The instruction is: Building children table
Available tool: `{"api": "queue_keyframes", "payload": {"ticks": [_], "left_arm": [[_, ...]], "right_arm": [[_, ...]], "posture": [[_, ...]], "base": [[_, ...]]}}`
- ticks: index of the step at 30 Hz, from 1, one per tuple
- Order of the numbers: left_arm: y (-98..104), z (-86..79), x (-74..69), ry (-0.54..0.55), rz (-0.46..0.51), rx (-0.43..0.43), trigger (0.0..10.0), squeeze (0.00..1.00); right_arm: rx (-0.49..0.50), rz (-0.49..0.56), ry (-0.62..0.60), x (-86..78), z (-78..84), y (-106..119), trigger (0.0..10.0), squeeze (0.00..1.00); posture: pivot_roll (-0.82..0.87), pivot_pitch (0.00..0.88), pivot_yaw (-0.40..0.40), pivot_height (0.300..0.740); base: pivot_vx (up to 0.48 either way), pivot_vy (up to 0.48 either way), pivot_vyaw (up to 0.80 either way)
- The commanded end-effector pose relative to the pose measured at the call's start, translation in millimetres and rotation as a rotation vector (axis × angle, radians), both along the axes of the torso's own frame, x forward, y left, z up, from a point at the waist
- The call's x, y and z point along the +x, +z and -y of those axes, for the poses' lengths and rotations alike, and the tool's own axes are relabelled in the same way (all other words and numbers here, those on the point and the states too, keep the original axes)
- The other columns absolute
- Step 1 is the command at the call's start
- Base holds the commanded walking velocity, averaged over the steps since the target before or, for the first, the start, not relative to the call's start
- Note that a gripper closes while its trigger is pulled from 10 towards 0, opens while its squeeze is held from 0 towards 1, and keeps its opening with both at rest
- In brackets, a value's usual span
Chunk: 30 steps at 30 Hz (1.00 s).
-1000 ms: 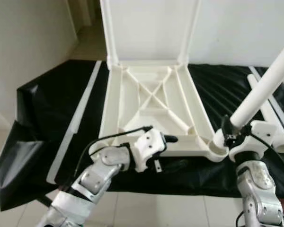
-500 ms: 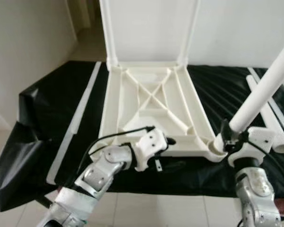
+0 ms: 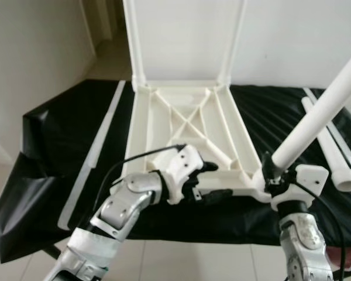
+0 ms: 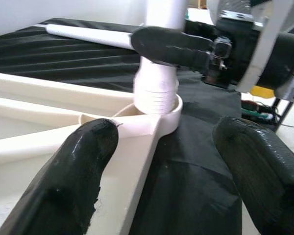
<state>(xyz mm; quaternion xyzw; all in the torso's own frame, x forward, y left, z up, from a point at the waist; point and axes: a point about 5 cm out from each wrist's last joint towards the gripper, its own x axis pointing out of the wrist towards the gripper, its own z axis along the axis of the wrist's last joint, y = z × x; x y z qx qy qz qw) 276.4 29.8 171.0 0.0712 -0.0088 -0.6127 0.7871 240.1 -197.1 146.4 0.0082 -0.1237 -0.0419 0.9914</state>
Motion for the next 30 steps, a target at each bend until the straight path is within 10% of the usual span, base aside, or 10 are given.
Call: {"api": "queue_keyframes", "payload": {"ticks": [1, 10, 23, 30], "left_arm": [[2, -1.3, 2.9, 0.040, 0.005, 0.005, 10.0, 0.00], [5, -2.2, 1.5, 0.044, -0.009, 0.003, 10.0, 0.00], [4, 0.2, -0.7, 0.032, -0.029, 0.010, 10.0, 0.00], [6, -0.4, -0.4, 0.039, -0.027, 0.011, 10.0, 0.00]], "right_arm": [[0.007, -0.073, 0.001, -3.4, 3.2, -15, 10.0, 0.00], [0.047, -0.055, -0.042, -10.3, 16.2, -14, 10.0, 0.00], [-0.144, -0.076, 0.074, -9.4, 10.2, -21, 10.0, 0.00], [-0.061, -0.125, 0.096, -4.9, 16.0, -29, 10.0, 0.00]], "posture": [[-0.03, 0.000, -0.008, 0.740], [-0.03, 0.002, -0.008, 0.740], [-0.03, 0.003, -0.004, 0.740], [-0.02, 0.000, -0.005, 0.740]], "base": [[0.000, 0.000, 0.00], [0.000, 0.000, 0.00], [0.000, 0.000, 0.00], [0.000, 0.000, 0.00]]}}
